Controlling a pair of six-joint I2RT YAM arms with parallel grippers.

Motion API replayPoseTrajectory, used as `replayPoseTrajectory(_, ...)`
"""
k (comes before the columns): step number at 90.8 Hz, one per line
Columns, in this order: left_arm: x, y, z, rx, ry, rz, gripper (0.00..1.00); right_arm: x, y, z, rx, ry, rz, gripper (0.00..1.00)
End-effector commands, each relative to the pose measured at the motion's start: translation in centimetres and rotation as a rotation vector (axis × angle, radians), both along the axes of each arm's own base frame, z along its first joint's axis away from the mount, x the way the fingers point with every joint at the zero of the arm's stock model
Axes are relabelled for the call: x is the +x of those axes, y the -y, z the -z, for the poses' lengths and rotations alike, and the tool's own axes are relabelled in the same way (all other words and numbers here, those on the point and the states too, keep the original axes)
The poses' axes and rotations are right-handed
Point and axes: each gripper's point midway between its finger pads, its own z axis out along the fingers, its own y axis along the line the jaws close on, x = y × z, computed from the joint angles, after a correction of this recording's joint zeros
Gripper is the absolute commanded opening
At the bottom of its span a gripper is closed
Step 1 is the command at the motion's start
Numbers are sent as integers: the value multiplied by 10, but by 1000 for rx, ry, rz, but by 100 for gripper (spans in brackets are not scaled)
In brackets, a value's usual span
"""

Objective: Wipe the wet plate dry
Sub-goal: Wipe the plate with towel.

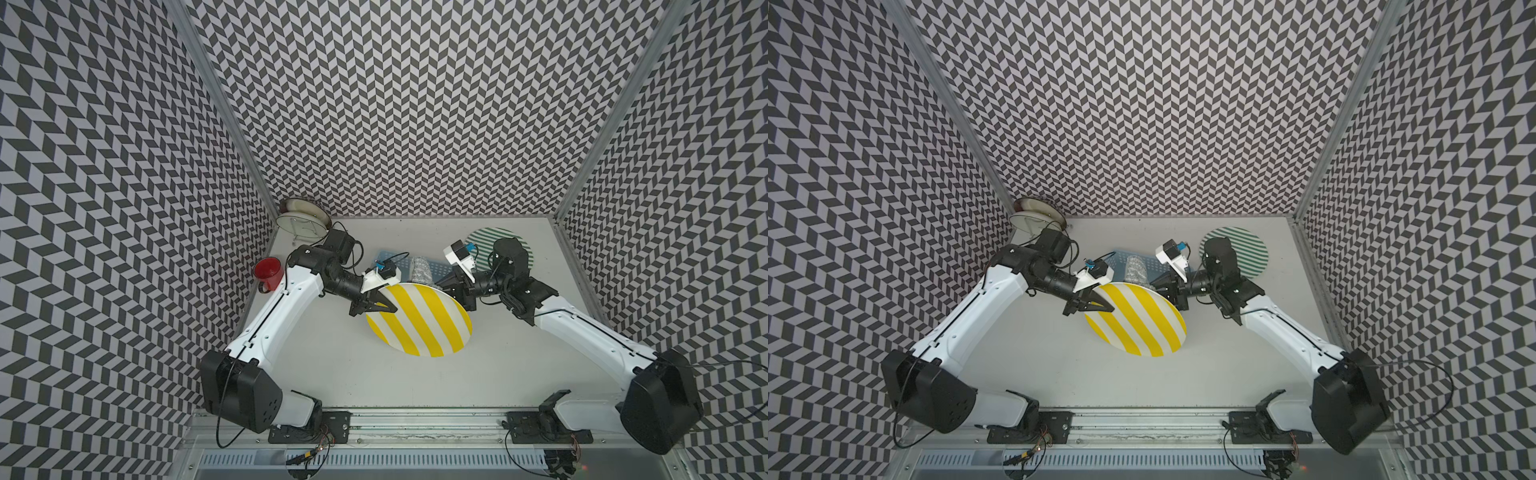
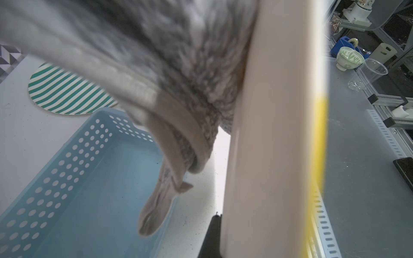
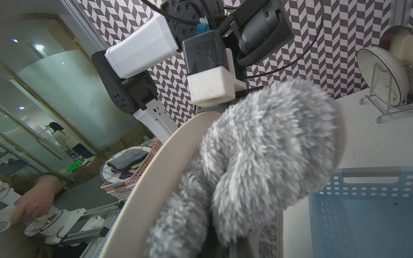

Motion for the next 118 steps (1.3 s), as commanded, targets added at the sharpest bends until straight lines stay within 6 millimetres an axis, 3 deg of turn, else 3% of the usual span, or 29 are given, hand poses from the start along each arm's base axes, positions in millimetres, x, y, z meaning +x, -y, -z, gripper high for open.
replayPoseTrajectory(1,17,-11,-20,-25,54,-72,0,-22,3,-19,52,57,-68,0)
replayPoseTrajectory(33,34,-33,-31,-55,59,-158,0,-24,8,-23,61,76,-47,0)
replayPoseTrajectory(60,40,-46,-28,-58,0,-183,0,-25,15,-33,84,114,-10,0)
replayPoseTrajectory(100,49,-51,-34,-90,-67,-242,0,-25,27,-43,111,202,99,0)
replayPoseTrajectory(118,46,-44,-49,-178,-133,-244,0,-21,30,-40,106,219,146,0)
